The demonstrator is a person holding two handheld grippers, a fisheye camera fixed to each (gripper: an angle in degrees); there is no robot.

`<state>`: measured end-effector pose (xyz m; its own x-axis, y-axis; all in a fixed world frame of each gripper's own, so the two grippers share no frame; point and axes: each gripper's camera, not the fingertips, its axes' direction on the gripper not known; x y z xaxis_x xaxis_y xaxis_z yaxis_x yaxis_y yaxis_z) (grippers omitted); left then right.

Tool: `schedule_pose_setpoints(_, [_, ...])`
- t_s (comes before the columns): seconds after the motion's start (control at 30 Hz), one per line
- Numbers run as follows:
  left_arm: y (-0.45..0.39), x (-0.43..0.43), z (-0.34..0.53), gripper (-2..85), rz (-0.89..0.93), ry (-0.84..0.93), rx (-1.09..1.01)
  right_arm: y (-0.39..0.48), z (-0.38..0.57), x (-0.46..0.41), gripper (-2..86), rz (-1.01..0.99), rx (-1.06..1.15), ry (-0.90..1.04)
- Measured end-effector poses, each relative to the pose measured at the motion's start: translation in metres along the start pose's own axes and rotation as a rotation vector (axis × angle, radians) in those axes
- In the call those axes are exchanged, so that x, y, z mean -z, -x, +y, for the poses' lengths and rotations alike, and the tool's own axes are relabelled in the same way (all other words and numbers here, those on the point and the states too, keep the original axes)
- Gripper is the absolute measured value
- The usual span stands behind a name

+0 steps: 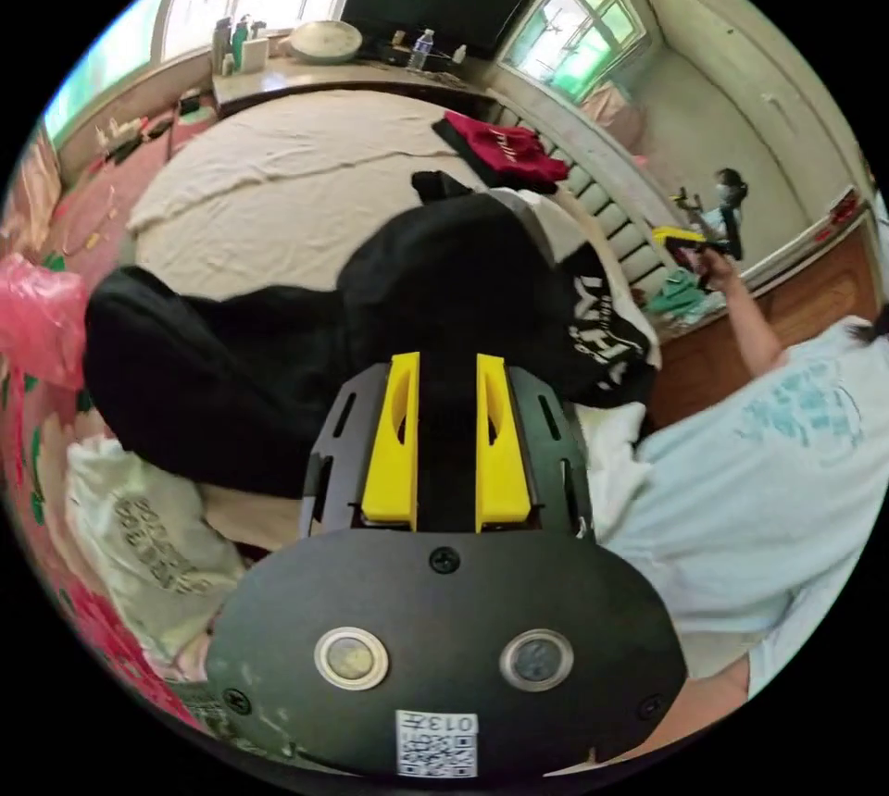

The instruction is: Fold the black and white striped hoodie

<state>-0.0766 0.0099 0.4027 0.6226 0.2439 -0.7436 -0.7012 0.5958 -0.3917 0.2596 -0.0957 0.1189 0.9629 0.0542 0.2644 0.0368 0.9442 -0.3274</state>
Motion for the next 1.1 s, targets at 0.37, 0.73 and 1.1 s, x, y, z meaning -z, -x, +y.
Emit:
schedule_pose_setpoints(0.37, [-0.037, -0.09, -0.075, 15.3, -0.227, 0.014, 0.015, 0.14, -0.214, -0.229, 14.3, -0.174, 0.359, 0.355])
schedule_pose_setpoints(0.73, [-0.099, -0.134, -0.033, -0.2, -0.222, 0.108, -0.088, 0.194, -0.196, -0.142, 1.2, 0.083, 0.742, 0.154])
schedule_pose_setpoints(1.1, [-0.123, -0.062, 0.046, 2.2, -0.76, -0.2, 0.266, 0.176, -0.258, -0.085, 3.1, 0.264, 0.42, -0.62])
